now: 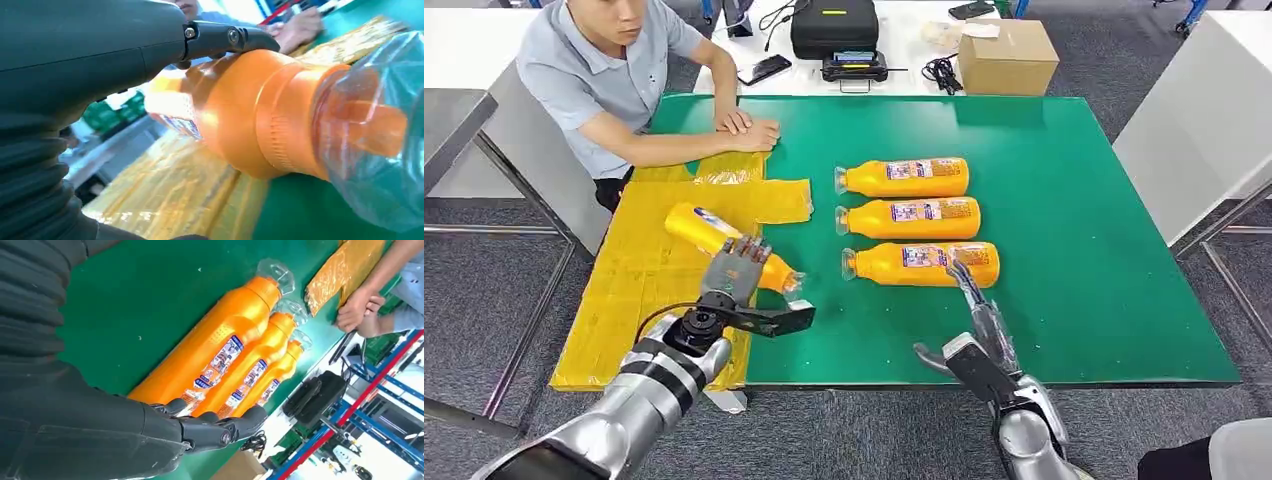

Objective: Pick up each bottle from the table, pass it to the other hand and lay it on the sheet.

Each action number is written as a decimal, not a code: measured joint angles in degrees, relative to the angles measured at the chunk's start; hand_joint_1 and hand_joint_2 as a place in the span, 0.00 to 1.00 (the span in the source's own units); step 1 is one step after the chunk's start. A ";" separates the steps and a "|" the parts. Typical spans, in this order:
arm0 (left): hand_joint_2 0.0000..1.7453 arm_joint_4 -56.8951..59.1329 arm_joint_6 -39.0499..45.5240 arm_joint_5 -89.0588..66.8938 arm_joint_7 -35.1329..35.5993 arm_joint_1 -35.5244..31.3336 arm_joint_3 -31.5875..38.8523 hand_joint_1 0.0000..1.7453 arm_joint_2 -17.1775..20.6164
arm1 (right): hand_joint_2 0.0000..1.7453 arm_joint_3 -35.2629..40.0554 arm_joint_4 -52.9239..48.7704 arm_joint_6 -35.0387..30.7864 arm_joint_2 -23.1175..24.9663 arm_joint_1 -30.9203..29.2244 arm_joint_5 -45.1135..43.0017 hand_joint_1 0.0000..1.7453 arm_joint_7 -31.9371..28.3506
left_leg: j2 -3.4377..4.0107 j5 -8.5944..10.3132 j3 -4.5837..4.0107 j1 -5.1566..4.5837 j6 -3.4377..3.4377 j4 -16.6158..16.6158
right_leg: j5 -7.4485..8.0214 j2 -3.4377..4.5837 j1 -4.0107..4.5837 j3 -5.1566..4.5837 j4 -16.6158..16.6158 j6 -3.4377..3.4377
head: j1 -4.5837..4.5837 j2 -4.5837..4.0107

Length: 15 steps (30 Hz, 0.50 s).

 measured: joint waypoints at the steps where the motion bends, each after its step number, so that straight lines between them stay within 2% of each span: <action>1: 1.00 0.13 0.09 -0.35 0.40 -0.07 0.02 0.00 0.04 | 1.00 -0.02 -0.13 0.00 0.05 0.10 0.09 0.00 0.09 | -0.01 0.00 0.00 0.00 0.00 0.00 | 0.00 0.00 0.00 0.00 0.00 0.00 | 0.00 0.00; 10: 1.00 0.96 1.16 -1.05 1.86 -0.29 0.13 0.00 0.15 | 1.00 -0.09 -0.85 -0.04 0.24 0.54 0.55 0.00 0.24 | -0.01 0.00 0.00 0.00 0.00 0.00 | 0.00 0.00 0.00 0.01 0.00 0.00 | 0.00 0.00; 15: 1.00 -3.48 5.01 -1.47 3.94 3.33 2.04 0.00 0.61 | 1.00 -0.20 -3.17 -0.74 0.35 2.68 1.82 0.00 0.66 | -0.02 0.00 -0.05 0.00 0.00 0.00 | -0.01 -0.01 0.00 -0.04 0.00 0.00 | 0.00 0.00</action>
